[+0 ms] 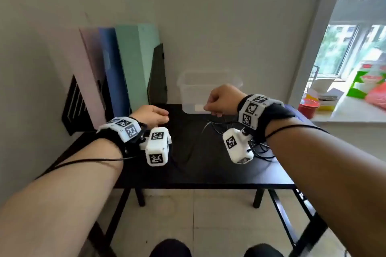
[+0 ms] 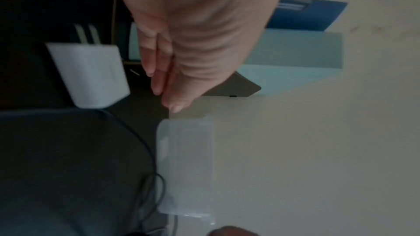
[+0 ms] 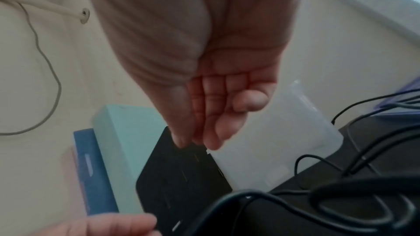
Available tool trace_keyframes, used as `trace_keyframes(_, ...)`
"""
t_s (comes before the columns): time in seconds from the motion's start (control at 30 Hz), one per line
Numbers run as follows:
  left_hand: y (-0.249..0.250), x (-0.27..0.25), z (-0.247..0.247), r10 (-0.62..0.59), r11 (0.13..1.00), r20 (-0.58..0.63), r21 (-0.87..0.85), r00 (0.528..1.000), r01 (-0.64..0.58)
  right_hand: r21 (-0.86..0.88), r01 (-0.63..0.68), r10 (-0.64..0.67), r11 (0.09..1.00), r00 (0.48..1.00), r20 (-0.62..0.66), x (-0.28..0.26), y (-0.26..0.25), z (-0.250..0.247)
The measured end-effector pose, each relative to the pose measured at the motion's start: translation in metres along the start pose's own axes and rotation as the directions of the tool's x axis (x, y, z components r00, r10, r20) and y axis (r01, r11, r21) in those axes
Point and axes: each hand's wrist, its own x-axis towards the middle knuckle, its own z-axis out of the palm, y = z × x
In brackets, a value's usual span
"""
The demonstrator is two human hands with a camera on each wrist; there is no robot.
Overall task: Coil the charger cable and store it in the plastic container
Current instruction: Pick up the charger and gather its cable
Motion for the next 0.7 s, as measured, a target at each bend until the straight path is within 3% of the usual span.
trace_keyframes(0.1,-0.017,-0.005,0.004,-0.026,0.964,-0.018,0.263,1.000,0.030,-0.074,-0.041,0.041,0.996,0.999,-0.004,-0.012,0.011,-0.005)
trace_keyframes(0.43,-0.031,0.008,0.020,-0.057,0.797,-0.029,0.601,0.998,0.063,-0.081,-0.308,0.293,0.948,0.943,-0.158,-0.039,0.087,-0.055)
trace_keyframes(0.6,-0.005,0.012,0.013,-0.035,0.889,0.057,0.459,0.998,0.005,-0.083,-0.337,0.327,0.938,0.938,-0.113,-0.036,0.102,-0.053)
trace_keyframes(0.7,0.020,0.016,0.017,-0.030,0.993,0.095,0.116,0.995,0.019,-0.105,-0.351,0.344,0.931,0.936,-0.076,-0.037,0.106,-0.052)
